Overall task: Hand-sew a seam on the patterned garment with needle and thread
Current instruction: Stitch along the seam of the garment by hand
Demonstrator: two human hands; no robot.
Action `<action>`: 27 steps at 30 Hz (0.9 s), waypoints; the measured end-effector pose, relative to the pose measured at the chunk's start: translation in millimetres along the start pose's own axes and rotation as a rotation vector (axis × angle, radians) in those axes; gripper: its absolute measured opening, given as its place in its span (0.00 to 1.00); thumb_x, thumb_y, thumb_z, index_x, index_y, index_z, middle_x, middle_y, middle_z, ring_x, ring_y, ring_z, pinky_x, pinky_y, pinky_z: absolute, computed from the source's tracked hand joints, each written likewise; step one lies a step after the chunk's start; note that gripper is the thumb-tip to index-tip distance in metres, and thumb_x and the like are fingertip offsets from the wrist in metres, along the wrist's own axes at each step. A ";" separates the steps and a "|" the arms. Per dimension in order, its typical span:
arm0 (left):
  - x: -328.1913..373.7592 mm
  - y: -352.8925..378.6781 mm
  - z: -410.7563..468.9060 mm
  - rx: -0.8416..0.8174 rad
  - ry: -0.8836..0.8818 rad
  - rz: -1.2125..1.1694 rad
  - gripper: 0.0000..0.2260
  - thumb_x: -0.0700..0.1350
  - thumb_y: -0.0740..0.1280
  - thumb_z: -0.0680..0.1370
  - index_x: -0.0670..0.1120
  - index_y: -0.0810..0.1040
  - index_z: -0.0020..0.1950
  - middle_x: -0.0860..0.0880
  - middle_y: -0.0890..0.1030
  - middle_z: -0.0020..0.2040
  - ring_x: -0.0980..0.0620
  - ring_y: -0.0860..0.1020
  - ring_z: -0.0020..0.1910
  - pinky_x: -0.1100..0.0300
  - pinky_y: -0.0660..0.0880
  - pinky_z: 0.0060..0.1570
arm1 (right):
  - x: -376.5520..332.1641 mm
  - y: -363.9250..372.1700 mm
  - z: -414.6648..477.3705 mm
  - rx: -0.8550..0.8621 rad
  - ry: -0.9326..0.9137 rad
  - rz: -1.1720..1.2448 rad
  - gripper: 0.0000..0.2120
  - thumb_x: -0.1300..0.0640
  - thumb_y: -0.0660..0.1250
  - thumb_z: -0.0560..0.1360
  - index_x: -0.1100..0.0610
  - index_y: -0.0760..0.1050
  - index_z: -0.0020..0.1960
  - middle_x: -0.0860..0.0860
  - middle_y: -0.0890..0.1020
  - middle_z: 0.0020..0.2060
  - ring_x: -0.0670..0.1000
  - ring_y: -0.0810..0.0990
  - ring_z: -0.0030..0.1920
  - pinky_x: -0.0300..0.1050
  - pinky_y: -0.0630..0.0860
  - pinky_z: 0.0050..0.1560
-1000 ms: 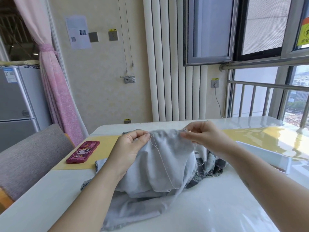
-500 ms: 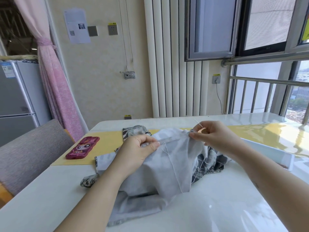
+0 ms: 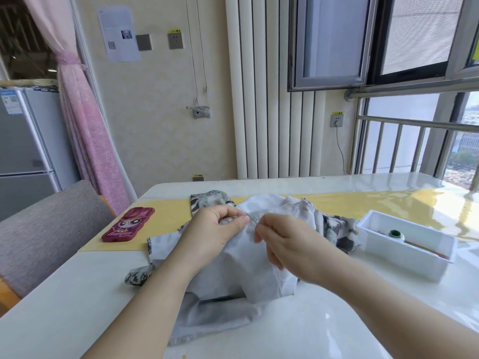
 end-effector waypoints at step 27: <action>3.7 1.2 1.2 0.039 -0.010 0.031 0.04 0.46 0.72 0.74 0.53 0.81 0.40 0.57 0.81 0.43 0.60 0.77 0.44 0.66 0.69 0.46 | 9.6 2.9 0.8 0.004 0.045 0.024 0.13 0.58 0.52 0.80 0.57 0.73 0.45 0.53 0.77 0.25 0.44 0.69 0.22 0.30 0.63 0.24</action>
Point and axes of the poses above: each hand's wrist, its own z-axis towards the middle knuckle, its own y-axis out of the palm, x = y × z, the point moved 1 cm from there along z, towards the middle knuckle
